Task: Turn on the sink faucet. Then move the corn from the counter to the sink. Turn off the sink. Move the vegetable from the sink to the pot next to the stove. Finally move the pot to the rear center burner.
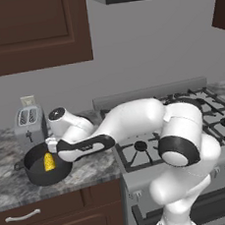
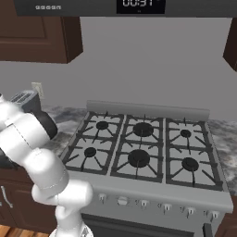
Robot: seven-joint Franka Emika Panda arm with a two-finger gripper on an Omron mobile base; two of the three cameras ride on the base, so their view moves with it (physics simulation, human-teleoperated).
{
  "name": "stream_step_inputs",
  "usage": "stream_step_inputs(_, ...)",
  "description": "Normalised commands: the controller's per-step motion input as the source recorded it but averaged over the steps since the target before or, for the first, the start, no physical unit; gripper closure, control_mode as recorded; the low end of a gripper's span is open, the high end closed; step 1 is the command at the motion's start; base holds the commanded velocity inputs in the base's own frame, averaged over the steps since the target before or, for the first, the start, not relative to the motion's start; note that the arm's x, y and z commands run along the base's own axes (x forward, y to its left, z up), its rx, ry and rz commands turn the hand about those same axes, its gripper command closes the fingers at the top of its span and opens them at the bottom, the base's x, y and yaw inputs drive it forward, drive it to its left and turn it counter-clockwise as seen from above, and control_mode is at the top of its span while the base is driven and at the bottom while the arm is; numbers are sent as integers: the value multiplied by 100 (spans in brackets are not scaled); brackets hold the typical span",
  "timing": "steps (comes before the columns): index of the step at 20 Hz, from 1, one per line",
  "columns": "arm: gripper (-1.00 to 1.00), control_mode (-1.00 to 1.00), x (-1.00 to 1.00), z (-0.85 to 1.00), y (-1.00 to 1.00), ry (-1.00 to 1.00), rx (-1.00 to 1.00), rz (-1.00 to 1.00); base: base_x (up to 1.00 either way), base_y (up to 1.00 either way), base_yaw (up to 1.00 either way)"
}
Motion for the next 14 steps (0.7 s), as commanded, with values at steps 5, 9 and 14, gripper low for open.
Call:
stream_step_inputs(5, -100, -100, 24, 0, 22, 0, 0, -8, 0, 0, 0)
stream_step_inputs(9, -100, -100, 10, -6, 25, 0, 0, -9, 0, 0, 0)
stream_step_inputs(14, -100, -100, 15, -13, 14, 0, 0, -8, 0, 0, 0)
